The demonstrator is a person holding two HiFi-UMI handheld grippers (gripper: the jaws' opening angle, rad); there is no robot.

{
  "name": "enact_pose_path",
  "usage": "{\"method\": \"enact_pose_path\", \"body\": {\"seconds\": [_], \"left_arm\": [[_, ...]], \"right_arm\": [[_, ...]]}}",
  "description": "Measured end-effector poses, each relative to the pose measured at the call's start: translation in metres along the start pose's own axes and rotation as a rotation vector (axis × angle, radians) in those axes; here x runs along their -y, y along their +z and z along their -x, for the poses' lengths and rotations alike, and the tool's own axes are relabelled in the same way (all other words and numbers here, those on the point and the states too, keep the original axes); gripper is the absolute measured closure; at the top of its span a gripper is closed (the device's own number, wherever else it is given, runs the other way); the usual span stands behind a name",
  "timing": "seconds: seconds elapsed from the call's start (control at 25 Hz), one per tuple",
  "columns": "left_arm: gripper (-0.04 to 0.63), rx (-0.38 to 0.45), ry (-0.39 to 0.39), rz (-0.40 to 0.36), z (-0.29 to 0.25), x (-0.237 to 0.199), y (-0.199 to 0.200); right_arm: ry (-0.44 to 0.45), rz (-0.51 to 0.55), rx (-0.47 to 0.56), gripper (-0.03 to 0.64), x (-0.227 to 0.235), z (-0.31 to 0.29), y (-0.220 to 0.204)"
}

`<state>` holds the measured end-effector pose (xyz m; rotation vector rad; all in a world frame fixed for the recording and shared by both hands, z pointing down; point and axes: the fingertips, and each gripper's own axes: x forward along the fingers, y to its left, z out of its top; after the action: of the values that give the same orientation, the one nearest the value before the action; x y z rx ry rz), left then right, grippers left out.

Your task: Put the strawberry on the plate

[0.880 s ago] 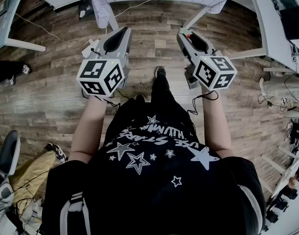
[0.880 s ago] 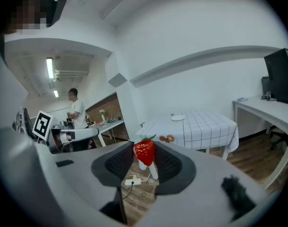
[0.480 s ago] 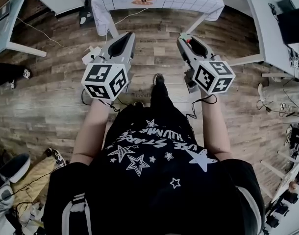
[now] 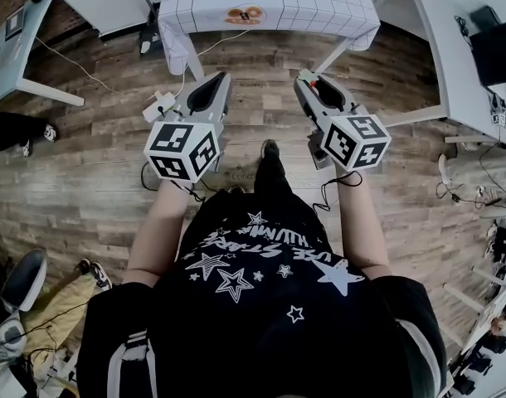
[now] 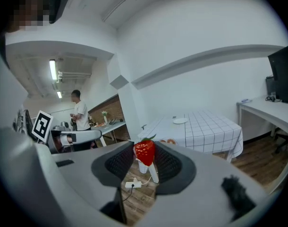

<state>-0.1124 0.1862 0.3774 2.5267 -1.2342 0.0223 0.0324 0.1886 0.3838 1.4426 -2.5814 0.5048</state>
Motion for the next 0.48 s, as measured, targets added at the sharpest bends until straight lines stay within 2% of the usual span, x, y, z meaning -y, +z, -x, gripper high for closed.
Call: {"method": "enact_pose_path", "body": {"seconds": [0.48], "left_arm": [[0.586, -0.015, 0.015, 0.025, -0.070, -0.014, 0.009]], "right_arm": [[0.017, -0.020, 0.005, 0.471, 0.061, -0.030, 0.027]]}}
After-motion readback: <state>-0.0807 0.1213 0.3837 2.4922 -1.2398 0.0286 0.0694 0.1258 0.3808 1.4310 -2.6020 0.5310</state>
